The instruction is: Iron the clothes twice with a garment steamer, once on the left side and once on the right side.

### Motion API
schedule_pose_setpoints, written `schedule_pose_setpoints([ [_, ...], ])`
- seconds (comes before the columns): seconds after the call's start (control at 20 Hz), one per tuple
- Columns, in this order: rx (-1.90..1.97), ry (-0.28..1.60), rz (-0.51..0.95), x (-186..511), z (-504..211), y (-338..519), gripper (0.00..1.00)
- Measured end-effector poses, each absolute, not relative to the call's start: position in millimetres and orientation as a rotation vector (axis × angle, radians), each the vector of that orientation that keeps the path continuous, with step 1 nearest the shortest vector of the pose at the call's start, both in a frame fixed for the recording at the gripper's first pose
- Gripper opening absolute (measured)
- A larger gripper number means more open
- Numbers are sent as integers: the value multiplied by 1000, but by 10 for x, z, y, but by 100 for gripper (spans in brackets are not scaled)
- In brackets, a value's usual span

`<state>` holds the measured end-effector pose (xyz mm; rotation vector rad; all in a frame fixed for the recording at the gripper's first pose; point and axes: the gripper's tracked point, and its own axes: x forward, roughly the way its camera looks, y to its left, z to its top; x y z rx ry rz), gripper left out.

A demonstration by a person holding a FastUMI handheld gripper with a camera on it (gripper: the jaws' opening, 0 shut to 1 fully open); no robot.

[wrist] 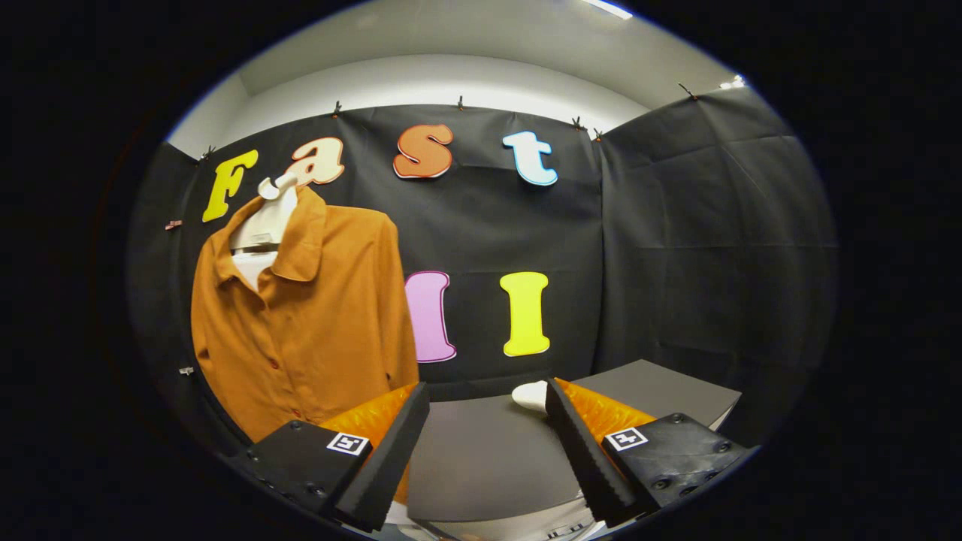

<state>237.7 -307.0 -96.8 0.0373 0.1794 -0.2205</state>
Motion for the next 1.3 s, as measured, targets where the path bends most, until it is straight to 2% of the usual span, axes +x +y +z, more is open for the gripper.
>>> schedule_pose_setpoints([
  [0.6,75,420,-306,2885,-1879,-4097,99],
  [1.15,104,664,-323,3064,-2621,-4350,99],
  [1.3,133,714,-334,3040,-2713,-4390,94],
])
